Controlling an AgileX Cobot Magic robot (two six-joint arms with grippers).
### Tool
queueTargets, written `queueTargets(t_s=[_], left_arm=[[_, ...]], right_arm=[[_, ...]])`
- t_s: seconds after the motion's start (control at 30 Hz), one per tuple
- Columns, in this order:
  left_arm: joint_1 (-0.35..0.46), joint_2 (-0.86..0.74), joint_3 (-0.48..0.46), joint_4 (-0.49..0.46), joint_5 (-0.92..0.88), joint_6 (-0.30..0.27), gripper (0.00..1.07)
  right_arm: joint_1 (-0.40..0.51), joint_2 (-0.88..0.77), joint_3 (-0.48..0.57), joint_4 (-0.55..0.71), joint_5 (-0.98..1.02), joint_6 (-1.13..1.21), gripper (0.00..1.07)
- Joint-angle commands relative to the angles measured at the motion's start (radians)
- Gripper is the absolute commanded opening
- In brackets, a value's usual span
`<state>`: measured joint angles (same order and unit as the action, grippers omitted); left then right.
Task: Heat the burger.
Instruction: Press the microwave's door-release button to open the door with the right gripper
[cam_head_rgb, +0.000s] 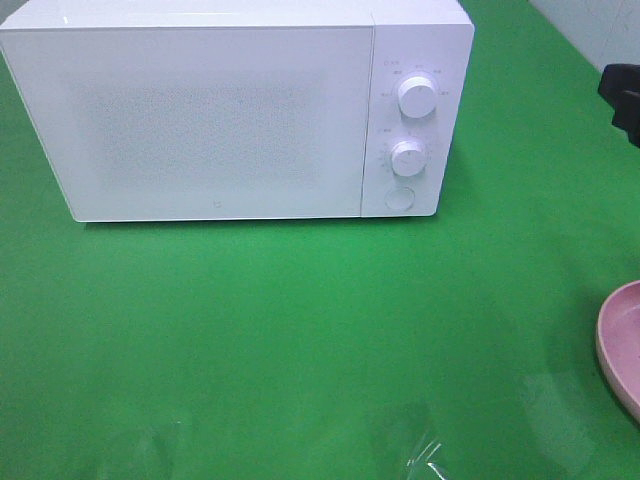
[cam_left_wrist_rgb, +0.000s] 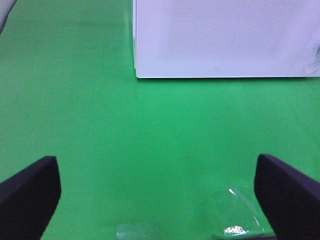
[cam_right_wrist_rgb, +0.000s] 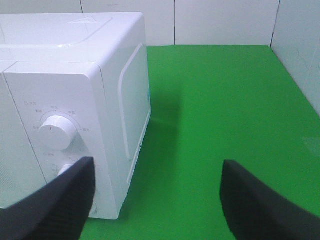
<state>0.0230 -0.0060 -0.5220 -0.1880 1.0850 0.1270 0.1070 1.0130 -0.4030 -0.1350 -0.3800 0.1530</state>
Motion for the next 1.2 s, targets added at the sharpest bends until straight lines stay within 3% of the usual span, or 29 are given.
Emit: queueTargets(t_s=[0.03,0.2,0.27,0.43,0.7,0.9,1.2], left_arm=[[-0.005,-0.015,0.004,-0.005,-0.014,-0.001,0.98],[-0.005,-0.015,0.004,-0.005,-0.014,-0.001,0.98],[-0.005,-0.015,0.004,-0.005,-0.014,-0.001,0.98],[-0.005,-0.015,0.004,-0.005,-0.014,-0.001,0.98],[-0.005,-0.015,0.004,-0.005,-0.014,-0.001,0.98],[-0.005,-0.015,0.004,-0.005,-0.014,-0.001,0.98],[-0.005,-0.015,0.004,-0.005,-0.014,-0.001,0.98]], right_arm=[[-0.002,0.083,0.003,-0.005,-0.101,-0.016,0.71],[-0.002,0.150,0.031,0.020,-0.200,-0.061,0.71],[-0.002,0.189,0.071,0.113,-0.275,-0.137,0.71],[0.019,0.201,0.107,0.205,-0.369,-0.209,0.71],[0.241,0.201,0.139,0.524,-0.443,-0.482,0.71],[0.342,0.235,0.139,0.617,-0.500,-0.552,0.71],[0.497,0.420,0.139,0.801,-0.690,-0.586,0.71]])
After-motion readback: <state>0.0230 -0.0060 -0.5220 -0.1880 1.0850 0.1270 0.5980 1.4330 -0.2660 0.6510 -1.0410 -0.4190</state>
